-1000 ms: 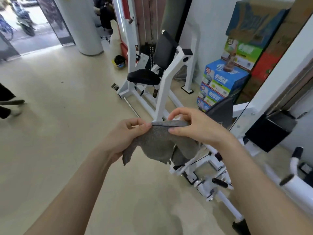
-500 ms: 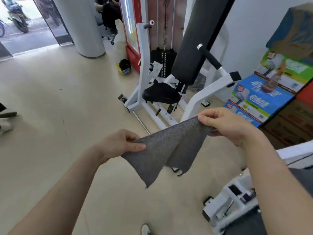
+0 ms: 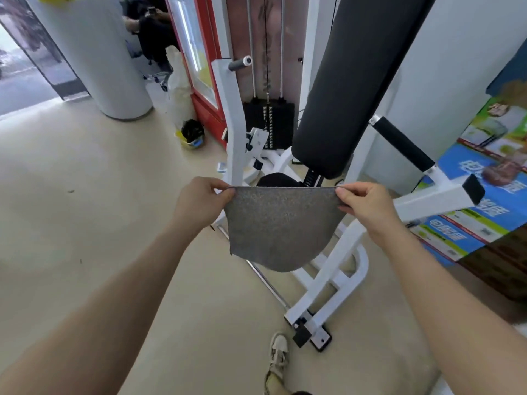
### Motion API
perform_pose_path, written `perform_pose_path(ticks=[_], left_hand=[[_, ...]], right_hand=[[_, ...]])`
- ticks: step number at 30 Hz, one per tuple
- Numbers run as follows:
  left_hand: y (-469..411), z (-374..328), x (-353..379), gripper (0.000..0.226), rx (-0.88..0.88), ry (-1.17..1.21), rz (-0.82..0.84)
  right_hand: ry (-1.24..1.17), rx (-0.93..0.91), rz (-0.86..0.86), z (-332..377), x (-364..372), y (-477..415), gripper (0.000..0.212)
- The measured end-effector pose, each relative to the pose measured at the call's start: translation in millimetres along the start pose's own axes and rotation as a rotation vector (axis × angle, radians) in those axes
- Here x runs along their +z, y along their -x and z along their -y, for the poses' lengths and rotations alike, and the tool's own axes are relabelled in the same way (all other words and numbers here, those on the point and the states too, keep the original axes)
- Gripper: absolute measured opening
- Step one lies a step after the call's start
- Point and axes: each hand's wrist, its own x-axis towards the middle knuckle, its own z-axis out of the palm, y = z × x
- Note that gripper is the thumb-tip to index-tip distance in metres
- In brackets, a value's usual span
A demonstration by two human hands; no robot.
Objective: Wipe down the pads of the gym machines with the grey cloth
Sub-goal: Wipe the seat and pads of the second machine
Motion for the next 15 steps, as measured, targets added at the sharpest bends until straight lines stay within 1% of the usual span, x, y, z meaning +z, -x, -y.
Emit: perform_pose_path(ticks=[2,4,7,11,13,15], left_hand=[[-57,-2,14,0.011,-0.069,0.127,0.053],[-113,-10,27,0.013,-0.088,0.184,0.102],[-185,-27,40,0.021,-0.021,0.266,0.079],[-272,-46,54,0.015,0.088,0.287,0.059],[-307,-41,62,0.014,0.130,0.287,0.084],[-336,-22,72,0.016,0.163,0.223,0.167]], right_hand=[[0.070,-0.020,-0.056,-3,11,-48,0.013],[0.157,-0.050,-0.102,3,21,-94,0.009],[0.261,-0.122,-0.176,22,32,-149,0.015],[0.246,-0.182,-0.280,34,44,-207,0.013],[0.231,-0.181,-0.302,27,54,-223,0.013],[0.232,-0.127,-0.304,9,70,-234,0.013]])
